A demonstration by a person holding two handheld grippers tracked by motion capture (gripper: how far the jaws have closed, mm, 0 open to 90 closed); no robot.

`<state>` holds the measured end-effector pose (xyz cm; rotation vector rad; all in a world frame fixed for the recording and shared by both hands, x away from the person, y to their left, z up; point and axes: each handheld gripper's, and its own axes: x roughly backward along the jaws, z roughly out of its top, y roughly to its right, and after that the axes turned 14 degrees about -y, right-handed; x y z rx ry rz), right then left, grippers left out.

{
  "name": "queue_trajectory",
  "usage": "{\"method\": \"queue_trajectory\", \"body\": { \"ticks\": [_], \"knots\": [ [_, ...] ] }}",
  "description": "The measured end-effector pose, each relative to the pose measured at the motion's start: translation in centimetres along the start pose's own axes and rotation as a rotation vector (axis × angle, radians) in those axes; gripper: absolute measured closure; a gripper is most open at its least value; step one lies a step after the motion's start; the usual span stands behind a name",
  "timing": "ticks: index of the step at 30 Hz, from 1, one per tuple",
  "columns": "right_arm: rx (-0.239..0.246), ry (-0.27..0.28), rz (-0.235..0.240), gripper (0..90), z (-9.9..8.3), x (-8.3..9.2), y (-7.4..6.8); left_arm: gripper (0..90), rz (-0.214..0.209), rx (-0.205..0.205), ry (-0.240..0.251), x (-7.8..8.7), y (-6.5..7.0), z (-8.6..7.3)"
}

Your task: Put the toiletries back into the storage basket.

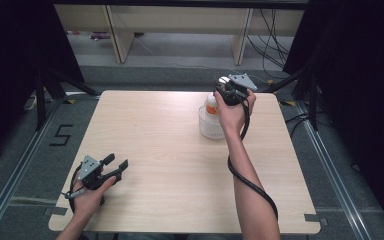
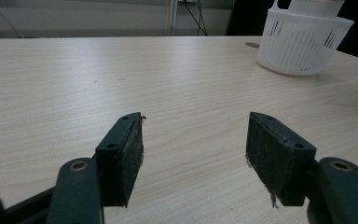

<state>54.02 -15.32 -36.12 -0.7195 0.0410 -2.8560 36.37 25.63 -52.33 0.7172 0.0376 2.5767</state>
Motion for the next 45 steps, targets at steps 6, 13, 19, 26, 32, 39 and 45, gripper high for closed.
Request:
{"method": "queue_trajectory", "body": {
  "ticks": [6, 13, 19, 26, 32, 39, 45],
  "knots": [
    [-0.016, -0.007, -0.002, 38.3, -0.3, 0.3, 0.3, 35.8, -0.002, 0.000, 0.000, 0.0, 0.0, 0.0],
    [-0.005, -0.012, 0.002, 32.6, -0.6, 0.8, 0.8, 35.8, -0.001, 0.000, 0.000, 0.0, 0.0, 0.0],
    [-0.005, -0.023, 0.020, 30.8, -1.1, 1.4, 1.1, 35.8, -0.002, 0.005, 0.002, 0.0, 0.0, 0.0],
    [0.018, -0.023, 0.039, 30.7, -1.8, 2.5, 1.4, 35.8, -0.002, 0.006, 0.002, 0.0, 0.0, 0.0],
    [0.046, -0.012, 0.044, 31.1, -2.2, 3.5, 1.7, 35.8, 0.000, 0.004, 0.000, 0.0, 0.0, 0.0],
    [0.052, -0.020, 0.053, 31.1, -2.9, 4.9, 2.0, 35.8, 0.002, 0.004, 0.000, 0.0, 0.0, 0.0],
    [0.079, -0.036, 0.063, 31.2, -4.0, 6.0, 2.1, 35.8, 0.003, 0.004, 0.001, 0.0, 0.0, 0.0]
  ]
}}
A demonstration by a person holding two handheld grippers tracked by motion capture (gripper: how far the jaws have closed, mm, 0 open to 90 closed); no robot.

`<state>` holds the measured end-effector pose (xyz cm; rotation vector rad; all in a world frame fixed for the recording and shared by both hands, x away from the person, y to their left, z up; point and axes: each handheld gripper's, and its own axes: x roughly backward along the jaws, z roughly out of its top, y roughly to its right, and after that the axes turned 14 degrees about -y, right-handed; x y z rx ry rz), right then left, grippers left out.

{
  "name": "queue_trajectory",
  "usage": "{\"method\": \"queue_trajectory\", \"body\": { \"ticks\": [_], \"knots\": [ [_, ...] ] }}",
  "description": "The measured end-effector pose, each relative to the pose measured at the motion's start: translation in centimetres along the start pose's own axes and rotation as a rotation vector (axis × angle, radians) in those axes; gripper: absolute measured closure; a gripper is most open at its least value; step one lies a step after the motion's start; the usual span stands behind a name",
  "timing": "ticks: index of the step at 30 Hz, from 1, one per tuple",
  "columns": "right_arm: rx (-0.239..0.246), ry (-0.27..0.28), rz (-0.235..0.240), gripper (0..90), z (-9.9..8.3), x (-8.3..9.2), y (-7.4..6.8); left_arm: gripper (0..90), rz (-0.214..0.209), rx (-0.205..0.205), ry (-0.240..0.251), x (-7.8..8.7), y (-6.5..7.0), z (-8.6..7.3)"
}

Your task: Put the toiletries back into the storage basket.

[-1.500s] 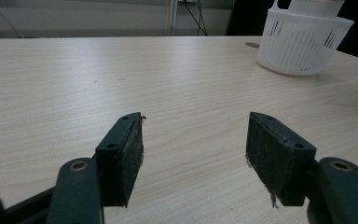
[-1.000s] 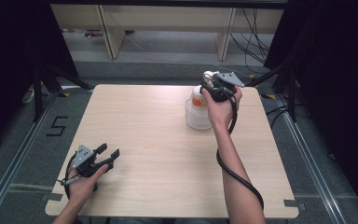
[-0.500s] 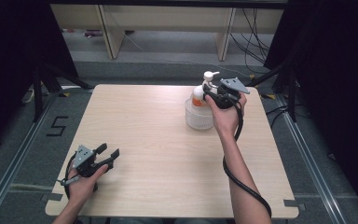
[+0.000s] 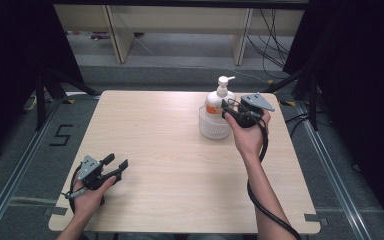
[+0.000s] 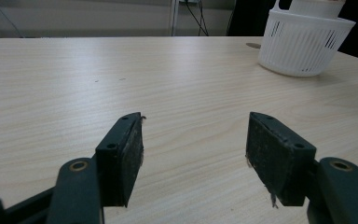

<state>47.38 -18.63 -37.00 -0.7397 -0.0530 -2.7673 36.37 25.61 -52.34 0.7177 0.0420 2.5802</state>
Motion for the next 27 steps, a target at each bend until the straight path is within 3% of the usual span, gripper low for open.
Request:
{"method": "queue_trajectory", "body": {
  "ticks": [10, 11, 27],
  "knots": [
    [0.017, -0.031, 0.006, 31.5, -2.3, 1.6, 0.6, 35.8, 0.003, -0.004, 0.000, 0.0, 0.0, 0.0],
    [0.043, -0.024, 0.007, 31.7, -2.7, 1.8, 0.9, 35.8, 0.003, -0.003, 0.001, 0.0, 0.0, 0.0],
    [0.031, -0.082, 0.008, 31.9, -6.6, 3.2, 1.7, 35.7, 0.006, -0.002, 0.002, 0.0, 0.1, 0.0]
  ]
}}
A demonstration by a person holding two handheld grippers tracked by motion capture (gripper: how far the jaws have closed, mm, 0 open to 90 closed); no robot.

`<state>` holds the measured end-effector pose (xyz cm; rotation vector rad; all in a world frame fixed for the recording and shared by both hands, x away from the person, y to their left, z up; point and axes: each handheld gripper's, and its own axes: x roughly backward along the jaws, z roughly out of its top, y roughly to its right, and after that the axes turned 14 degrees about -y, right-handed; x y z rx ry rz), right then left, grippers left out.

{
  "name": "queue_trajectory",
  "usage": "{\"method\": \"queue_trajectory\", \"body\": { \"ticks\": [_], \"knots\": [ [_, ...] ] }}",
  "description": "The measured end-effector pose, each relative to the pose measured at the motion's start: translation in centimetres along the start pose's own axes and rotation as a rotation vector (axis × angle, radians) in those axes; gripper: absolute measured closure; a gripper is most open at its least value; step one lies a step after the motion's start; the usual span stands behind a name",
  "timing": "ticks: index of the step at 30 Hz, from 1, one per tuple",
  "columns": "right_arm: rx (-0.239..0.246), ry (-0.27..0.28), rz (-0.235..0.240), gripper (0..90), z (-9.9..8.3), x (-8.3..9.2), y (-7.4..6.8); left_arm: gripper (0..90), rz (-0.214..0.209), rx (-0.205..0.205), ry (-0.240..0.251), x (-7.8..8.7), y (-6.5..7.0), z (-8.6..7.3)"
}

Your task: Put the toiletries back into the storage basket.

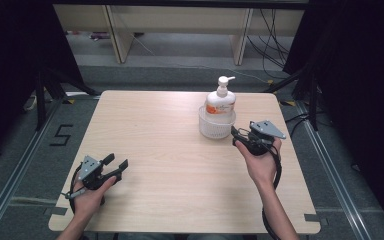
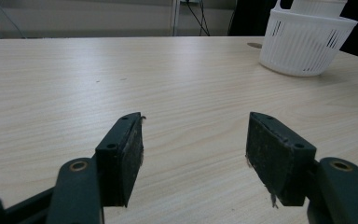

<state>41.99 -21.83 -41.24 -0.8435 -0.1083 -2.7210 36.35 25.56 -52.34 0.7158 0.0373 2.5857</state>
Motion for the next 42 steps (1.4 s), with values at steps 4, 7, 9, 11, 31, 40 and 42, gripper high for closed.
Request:
{"method": "queue_trajectory", "body": {
  "ticks": [4, 7, 9, 11, 31, 40, 42],
  "knots": [
    [-0.003, -0.036, 0.002, 32.2, -1.6, 0.3, 0.1, 35.7, 0.001, 0.000, 0.000, 0.0, 0.0, 0.0],
    [0.019, -0.033, 0.000, 32.3, -2.3, 0.3, 0.4, 35.7, 0.002, 0.001, 0.000, 0.0, 0.0, 0.0],
    [0.016, -0.042, 0.007, 32.3, -2.9, 0.5, 0.4, 35.7, 0.003, 0.000, 0.001, 0.0, 0.0, 0.0],
    [0.023, -0.068, 0.002, 32.3, -3.6, 0.7, 0.6, 35.8, 0.004, 0.001, 0.001, 0.0, 0.0, 0.0],
    [-0.026, -0.106, 0.016, 32.6, -9.9, 1.8, 1.9, 35.7, 0.004, -0.005, 0.002, 0.0, 0.0, 0.0],
    [-0.052, -0.119, 0.002, 33.2, -12.0, 2.2, 2.0, 35.7, 0.006, -0.004, 0.002, 0.0, 0.0, 0.0],
    [-0.062, -0.121, 0.000, 33.4, -12.2, 2.3, 1.9, 35.7, 0.006, -0.004, 0.001, 0.0, 0.0, 0.0]
  ]
}}
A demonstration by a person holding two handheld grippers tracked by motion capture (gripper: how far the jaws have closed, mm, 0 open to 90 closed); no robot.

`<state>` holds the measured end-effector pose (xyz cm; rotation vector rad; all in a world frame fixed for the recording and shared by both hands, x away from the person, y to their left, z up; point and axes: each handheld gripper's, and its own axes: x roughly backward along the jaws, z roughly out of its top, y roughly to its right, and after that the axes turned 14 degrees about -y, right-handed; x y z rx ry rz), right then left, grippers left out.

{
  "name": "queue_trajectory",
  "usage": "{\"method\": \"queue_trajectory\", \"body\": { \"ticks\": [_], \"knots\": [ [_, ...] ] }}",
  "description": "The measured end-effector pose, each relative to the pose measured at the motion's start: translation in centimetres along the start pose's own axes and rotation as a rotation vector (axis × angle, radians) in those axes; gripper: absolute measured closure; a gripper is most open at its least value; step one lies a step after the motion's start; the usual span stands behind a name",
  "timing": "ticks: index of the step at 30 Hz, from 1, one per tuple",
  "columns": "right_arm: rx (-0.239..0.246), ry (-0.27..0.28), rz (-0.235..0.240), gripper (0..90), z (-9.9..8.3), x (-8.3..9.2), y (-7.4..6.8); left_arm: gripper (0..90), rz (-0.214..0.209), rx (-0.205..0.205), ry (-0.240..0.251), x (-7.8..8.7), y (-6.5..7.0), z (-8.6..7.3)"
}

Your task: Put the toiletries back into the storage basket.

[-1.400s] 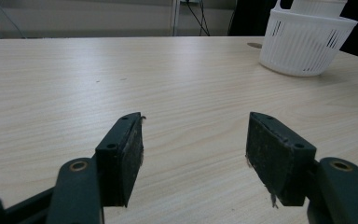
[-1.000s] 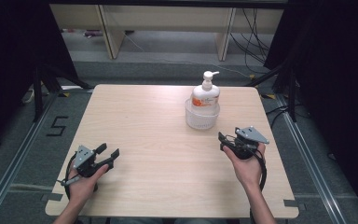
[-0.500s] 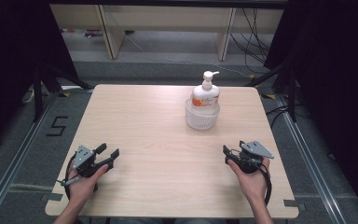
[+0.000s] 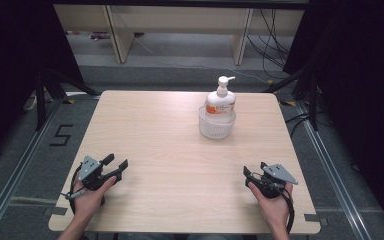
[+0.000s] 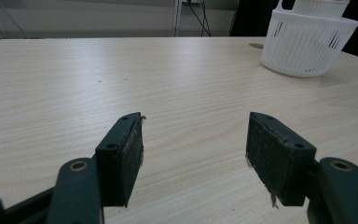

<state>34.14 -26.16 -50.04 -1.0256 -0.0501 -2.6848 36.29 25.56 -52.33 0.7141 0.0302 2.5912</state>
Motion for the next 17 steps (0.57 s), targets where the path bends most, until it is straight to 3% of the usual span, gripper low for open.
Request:
{"method": "queue_trajectory", "body": {
  "ticks": [1, 2, 5, 6, 9, 12, 13, 14, 15, 16, 17],
  "knots": [
    [0.024, 0.021, -0.011, 33.5, -0.16, -0.07, 0.13, 35.7, 0.000, 0.000, 0.000, -0.01, 0.01, 0.00],
    [0.012, 0.042, 0.010, 33.7, -0.43, -0.32, 0.00, 35.7, 0.000, -0.002, -0.003, 0.01, 0.00, 0.00],
    [-0.008, 0.031, -0.006, 33.6, -0.59, -0.14, -0.22, 35.7, -0.002, 0.000, 0.000, 0.00, 0.00, 0.00],
    [-0.003, 0.062, 0.004, 33.8, -0.54, -0.29, -0.26, 35.7, -0.002, 0.000, -0.001, 0.00, -0.01, 0.00],
    [0.015, 0.067, -0.010, 33.7, -0.56, -0.28, -0.28, 35.6, -0.005, 0.001, -0.001, -0.02, -0.01, 0.01],
    [-0.018, 0.039, -0.001, 33.6, -0.66, -0.13, -0.56, 35.7, -0.006, 0.000, -0.003, -0.03, -0.02, 0.02],
    [-0.014, 0.042, -0.003, 33.6, -0.68, -0.15, -0.53, 35.7, -0.007, 0.000, -0.003, -0.03, -0.03, 0.02],
    [0.023, 0.067, -0.020, 33.6, -0.67, -0.27, -0.23, 35.7, -0.007, 0.000, -0.003, -0.04, -0.03, 0.02],
    [0.017, 0.066, -0.016, 33.5, -0.70, -0.21, -0.25, 35.7, -0.007, 0.000, -0.004, -0.04, -0.05, 0.03],
    [-0.033, 0.048, 0.003, 33.5, -0.78, -0.11, -0.60, 35.7, -0.008, 0.001, -0.004, -0.04, -0.05, 0.03],
    [-0.021, 0.049, -0.001, 33.5, -0.75, -0.12, -0.50, 35.7, -0.007, 0.001, -0.005, -0.04, -0.06, 0.03]
  ]
}}
